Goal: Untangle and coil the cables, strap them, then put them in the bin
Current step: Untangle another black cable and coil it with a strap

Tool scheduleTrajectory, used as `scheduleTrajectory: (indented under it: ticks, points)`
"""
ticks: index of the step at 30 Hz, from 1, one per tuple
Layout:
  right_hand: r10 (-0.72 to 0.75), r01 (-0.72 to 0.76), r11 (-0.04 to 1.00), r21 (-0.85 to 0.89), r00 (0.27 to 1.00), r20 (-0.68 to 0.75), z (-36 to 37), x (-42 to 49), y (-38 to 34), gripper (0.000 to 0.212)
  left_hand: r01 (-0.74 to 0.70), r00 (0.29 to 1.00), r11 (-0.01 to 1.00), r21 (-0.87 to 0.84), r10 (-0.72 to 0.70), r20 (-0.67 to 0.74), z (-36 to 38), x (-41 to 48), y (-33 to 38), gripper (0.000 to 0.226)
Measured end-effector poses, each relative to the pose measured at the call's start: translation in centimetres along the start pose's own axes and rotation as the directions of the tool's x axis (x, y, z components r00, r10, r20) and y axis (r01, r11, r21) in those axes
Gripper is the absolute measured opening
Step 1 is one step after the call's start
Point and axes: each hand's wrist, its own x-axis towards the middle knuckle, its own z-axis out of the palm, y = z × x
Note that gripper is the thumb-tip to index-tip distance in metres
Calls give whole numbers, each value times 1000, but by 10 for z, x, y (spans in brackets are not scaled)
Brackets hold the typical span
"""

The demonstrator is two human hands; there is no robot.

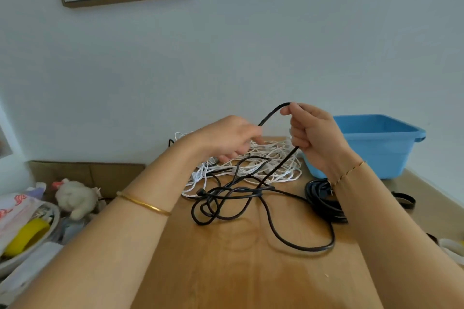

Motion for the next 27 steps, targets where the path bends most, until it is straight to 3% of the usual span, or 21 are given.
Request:
scheduleTrajectory:
  ticks: [2,5,8,11,16,19,22,25,27]
  points:
    - [9,-10,999,-30,998,-57,-4,4,11,24,16,986,923,-385,48,158,6,-2,-4,40]
    - [25,-35,992,-120,996,-82,-6,6,31,25,25,951,639,-769,222,215,13,1,-10,42]
    - [87,-97,978,-185,994,-64,-7,5,49,27,-7,939,289,-957,330,93,17,10,-15,41]
    - [122,-130,963,-238,991,-48,-4,6,57,28,-81,958,125,-989,282,-43,17,21,-25,41]
    - [75,-97,967,-236,992,-99,6,9,58,28,-154,965,93,-984,227,-129,19,29,-32,40]
    - [135,-113,939,-326,990,46,12,4,64,28,-259,950,65,-964,196,-242,19,34,-32,32]
    - [234,-70,817,-572,947,218,19,1,65,26,-406,913,82,-910,75,-400,19,39,-37,21]
    - [351,72,625,-777,863,362,28,-6,64,24,-533,830,238,-812,-41,-557,17,41,-45,19]
    - [365,143,580,-802,835,413,33,-9,59,21,-563,771,427,-708,-37,-636,17,41,-52,30]
